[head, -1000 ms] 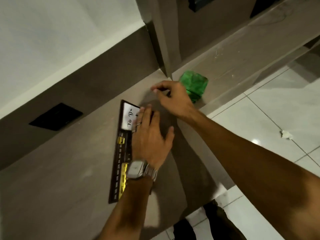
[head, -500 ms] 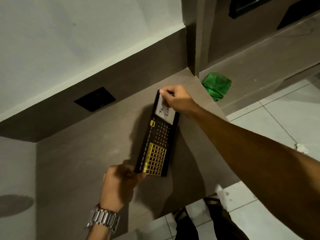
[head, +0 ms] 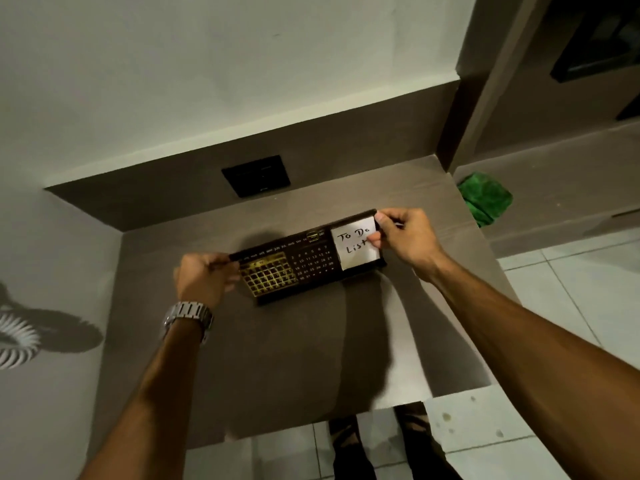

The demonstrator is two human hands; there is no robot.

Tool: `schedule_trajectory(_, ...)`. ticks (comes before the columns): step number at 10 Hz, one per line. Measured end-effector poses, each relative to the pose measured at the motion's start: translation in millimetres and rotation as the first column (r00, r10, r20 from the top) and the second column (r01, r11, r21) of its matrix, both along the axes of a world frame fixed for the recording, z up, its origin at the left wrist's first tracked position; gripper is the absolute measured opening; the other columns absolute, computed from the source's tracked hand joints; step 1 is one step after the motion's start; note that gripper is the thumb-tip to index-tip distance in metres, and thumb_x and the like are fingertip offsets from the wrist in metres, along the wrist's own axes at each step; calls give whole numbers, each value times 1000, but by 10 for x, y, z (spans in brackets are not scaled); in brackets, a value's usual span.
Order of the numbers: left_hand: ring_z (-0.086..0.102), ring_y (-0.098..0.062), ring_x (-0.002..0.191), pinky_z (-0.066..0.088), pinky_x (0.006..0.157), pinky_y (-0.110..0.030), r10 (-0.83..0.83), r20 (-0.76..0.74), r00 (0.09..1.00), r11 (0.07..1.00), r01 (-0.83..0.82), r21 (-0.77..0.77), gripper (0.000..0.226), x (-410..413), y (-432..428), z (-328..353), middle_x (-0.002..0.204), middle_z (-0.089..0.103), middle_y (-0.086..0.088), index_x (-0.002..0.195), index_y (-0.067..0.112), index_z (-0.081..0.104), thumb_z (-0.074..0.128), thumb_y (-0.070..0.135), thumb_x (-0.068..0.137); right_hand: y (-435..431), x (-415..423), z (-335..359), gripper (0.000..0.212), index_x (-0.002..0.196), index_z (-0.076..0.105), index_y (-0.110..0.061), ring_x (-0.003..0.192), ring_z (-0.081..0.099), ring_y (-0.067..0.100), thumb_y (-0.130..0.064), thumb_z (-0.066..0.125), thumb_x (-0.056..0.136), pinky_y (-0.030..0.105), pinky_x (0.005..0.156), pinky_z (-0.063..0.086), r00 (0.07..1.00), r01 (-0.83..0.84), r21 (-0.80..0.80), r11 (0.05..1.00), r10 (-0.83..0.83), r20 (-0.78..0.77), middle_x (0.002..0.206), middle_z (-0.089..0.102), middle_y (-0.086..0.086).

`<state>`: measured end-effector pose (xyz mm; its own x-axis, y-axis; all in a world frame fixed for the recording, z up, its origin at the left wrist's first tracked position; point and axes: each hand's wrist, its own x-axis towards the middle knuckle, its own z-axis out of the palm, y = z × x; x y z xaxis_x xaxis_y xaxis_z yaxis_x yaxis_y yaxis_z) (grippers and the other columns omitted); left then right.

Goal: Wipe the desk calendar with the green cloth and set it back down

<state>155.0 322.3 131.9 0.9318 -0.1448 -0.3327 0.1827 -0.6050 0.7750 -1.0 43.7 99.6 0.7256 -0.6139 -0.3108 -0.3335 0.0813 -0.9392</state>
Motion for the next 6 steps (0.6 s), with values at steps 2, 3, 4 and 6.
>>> schedule_trajectory(2,70,-26,72,60,73,-40,35,103,994,999,-35,-3,18,21,83,-86,85,71,-18,101,4,68,69,4,83,139,74,-29,18,99,71,-11,87,75,30,-17,55,101,43,83,62,999,50,29,998,-50,-11,93,76,20)
schedule_trajectory(3,71,-27,76,59,76,-41,33,125,992,999,-33,0,25,18,70,-130,89,71,-18,108,2,67,69,7,83,146,79,-38,21,86,70,-22,88,75,32,-17,55,100,43,82,62,998,55,21,998,-55,-14,88,76,15)
schedule_trajectory(4,70,-25,80,58,78,-40,31,85,996,999,-30,-12,28,12,87,-138,95,71,-18,112,3,65,66,6,85,144,69,-41,22,84,70,-25,87,76,30,-18,56,99,42,79,63,998,58,8,998,-57,-26,86,76,9)
schedule_trajectory(6,64,-16,96,50,84,-29,-44,271,962,993,13,116,48,-32,102,8,110,72,-13,120,8,64,74,30,79,85,55,90,28,122,65,-8,68,74,14,-23,57,99,30,65,63,999,48,-15,999,-47,4,99,72,5)
